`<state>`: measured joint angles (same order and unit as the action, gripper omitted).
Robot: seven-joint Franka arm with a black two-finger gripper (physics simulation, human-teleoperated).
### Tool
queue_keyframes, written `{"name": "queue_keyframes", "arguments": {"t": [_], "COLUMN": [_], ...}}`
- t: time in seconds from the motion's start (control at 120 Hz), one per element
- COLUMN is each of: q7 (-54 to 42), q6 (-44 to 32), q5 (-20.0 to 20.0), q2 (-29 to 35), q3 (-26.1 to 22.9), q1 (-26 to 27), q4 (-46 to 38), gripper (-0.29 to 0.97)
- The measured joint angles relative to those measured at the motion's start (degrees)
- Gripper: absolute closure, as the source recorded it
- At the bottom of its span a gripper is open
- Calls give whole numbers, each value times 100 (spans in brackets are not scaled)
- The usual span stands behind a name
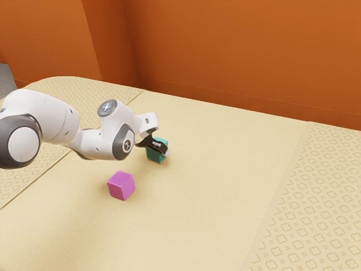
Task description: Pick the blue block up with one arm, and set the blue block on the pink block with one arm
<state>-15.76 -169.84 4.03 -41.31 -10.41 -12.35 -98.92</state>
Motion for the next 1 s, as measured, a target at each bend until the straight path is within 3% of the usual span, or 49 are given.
{"name": "queue_keyframes", "arguments": {"t": [0.033, 0.075, 0.133, 0.292, 0.417, 0.558, 0.75, 0.883, 1.0], "q7": [-4, -3, 3, 34, 250, 947, 1894, 2292, 2537], "q6": [-2, 0, 0, 155, 956, 2158, 3108, 3405, 3545], "q5": [2, 1, 3, 70, 166, 2, -854, -1592, -1920], "q2": [31, 142, 351, 1176, 2313, 3017, 3169, 3230, 3352], "q3": [-1, -2, 4, 19, 63, 115, 149, 148, 148], "q1": [-1, 1, 32, 36, 58, 95, 141, 140, 132], "q4": [-5, -22, -90, -715, -1513, -2068, -2240, -2323, -2502], "gripper": [21, 34, 43, 55, 59, 61, 60, 59, 60]}}
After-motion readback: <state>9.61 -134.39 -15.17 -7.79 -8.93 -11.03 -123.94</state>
